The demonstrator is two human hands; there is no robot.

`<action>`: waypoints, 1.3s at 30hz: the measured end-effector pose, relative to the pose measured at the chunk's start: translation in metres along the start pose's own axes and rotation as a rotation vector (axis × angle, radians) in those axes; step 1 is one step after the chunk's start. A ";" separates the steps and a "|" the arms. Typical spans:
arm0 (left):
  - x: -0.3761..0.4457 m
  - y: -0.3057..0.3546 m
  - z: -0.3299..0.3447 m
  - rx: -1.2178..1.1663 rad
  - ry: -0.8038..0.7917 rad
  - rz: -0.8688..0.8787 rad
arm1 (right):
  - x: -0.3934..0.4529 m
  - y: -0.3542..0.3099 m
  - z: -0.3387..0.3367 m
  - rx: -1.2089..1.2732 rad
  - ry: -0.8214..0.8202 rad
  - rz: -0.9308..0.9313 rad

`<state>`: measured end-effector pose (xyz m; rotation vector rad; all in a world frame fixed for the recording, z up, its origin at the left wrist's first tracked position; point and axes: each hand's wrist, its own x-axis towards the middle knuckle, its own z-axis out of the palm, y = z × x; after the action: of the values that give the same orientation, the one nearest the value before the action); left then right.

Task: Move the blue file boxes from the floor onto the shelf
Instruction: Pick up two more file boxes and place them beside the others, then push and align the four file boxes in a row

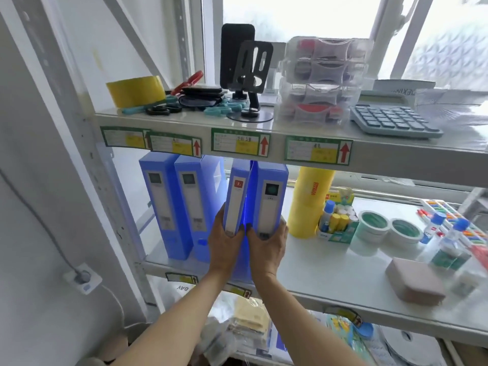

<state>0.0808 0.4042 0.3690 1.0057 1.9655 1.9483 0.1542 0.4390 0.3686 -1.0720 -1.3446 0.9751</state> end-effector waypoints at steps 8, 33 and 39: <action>0.006 -0.038 -0.005 0.120 -0.140 -0.050 | -0.001 0.031 -0.002 -0.089 -0.056 -0.001; 0.001 -0.066 -0.001 0.363 -0.373 -0.290 | 0.000 0.087 0.002 -0.346 -0.475 0.129; -0.026 -0.061 -0.052 0.482 -0.195 -0.127 | 0.005 0.089 -0.003 -0.333 -0.495 0.222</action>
<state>0.0505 0.3527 0.3095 1.0909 2.3656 1.2807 0.1630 0.4663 0.2841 -1.3018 -1.8677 1.2654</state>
